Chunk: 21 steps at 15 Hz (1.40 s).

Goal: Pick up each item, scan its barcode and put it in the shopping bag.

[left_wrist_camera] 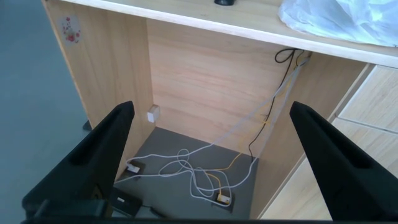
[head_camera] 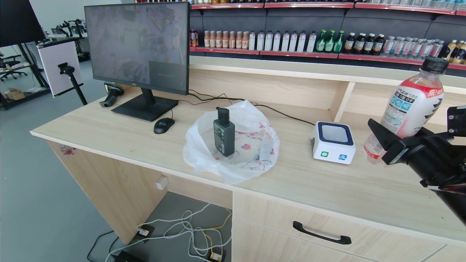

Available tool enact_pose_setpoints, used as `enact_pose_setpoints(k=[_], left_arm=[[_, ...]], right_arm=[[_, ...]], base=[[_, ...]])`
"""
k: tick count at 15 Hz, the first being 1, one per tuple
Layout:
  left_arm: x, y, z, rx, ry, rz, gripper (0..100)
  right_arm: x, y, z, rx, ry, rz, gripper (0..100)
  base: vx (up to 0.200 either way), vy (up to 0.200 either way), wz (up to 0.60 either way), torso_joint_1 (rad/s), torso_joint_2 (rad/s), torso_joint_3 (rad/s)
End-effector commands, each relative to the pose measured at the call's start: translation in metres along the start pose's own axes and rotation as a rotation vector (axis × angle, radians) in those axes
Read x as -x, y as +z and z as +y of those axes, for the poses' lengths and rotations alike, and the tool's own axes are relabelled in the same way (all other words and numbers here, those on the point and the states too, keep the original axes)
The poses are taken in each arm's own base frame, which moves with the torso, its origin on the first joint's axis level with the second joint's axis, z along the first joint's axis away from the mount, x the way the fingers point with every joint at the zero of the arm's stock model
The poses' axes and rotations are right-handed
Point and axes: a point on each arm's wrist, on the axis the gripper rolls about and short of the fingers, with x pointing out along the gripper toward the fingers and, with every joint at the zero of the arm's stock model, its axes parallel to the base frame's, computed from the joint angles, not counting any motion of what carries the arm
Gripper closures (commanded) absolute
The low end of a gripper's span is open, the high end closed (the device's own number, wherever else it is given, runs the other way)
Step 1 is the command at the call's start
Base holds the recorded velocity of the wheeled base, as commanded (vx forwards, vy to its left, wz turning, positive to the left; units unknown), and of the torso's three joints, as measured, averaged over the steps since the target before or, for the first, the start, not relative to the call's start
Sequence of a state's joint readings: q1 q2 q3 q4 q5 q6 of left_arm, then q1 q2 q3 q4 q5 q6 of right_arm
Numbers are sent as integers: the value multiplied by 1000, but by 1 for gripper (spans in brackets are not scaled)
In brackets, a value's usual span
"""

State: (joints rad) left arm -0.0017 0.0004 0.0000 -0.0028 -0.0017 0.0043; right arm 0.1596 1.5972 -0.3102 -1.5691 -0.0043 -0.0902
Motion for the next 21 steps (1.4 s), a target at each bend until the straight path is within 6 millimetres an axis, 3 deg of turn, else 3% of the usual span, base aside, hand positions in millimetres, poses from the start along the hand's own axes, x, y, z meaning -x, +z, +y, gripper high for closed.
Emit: enact_pose_setpoints(k=[1, 14, 21], left_arm=[[0, 0, 0, 0, 0, -1, 0], [0, 0, 0, 1, 0, -1, 0], [0, 0, 0, 0, 0, -1, 0]], right_arm=[[1, 1, 7, -23, 10, -1, 100], [-7, 1, 3, -40, -20, -14, 100], [-17, 5, -1, -47, -34, -45, 100]], base=[[0, 0, 0, 0, 0, 0], [0, 185, 0, 0, 3, 1], [0, 0, 0, 0, 0, 0]])
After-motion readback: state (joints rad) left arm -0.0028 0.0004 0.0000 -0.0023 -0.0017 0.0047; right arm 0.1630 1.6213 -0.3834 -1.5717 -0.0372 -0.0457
